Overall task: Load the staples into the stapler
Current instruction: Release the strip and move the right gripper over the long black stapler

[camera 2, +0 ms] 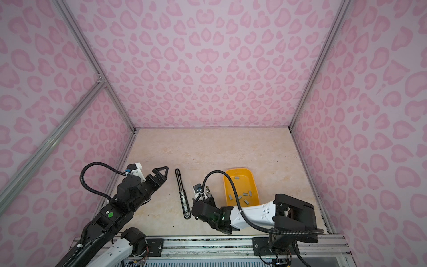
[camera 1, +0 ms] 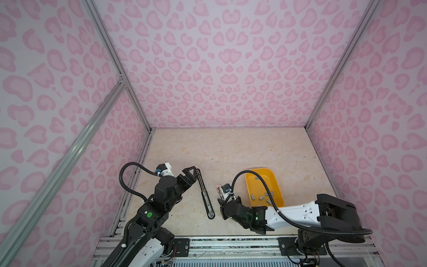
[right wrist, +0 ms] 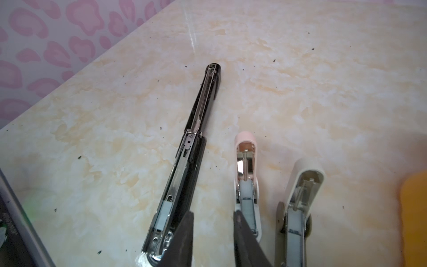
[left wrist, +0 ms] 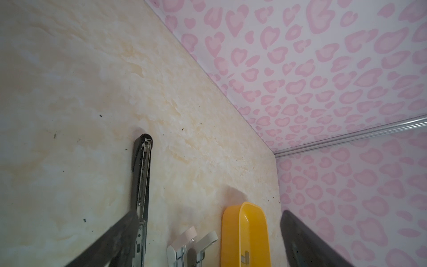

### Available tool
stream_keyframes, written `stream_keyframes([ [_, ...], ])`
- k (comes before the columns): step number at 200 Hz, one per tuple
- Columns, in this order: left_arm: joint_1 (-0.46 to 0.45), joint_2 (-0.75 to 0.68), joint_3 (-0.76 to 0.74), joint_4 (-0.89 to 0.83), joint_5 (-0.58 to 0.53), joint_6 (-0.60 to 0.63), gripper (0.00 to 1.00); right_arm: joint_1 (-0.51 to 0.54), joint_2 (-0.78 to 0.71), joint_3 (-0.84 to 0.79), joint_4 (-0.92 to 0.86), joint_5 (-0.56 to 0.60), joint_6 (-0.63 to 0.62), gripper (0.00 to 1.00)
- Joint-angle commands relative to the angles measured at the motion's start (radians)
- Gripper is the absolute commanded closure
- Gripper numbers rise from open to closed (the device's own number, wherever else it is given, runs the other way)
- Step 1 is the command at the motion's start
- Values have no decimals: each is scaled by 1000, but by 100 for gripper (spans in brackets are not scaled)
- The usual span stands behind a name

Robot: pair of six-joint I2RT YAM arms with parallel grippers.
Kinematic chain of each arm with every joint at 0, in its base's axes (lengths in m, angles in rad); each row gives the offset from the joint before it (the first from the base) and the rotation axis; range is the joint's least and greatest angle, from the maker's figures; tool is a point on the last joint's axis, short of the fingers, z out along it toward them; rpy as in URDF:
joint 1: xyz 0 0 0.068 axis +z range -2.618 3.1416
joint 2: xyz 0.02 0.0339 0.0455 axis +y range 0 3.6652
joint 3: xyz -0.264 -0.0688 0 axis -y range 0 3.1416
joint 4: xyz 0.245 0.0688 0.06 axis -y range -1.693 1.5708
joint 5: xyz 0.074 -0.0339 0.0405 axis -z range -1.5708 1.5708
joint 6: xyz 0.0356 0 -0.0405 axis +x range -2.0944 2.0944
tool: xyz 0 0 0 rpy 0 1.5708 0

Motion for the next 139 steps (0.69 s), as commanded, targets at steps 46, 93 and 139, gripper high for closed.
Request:
stream_keyframes([
  [46,1,-131,-125,62,-107,-128,4,195,-118,-151,98,250,-23,41],
  [93,1,-215,-126,66,-91,26,4,238,-189,-176,-1,346,37,42],
  [139,3,-163,-147,160,10,120,4,246,-182,-206,154,217,-30,31],
])
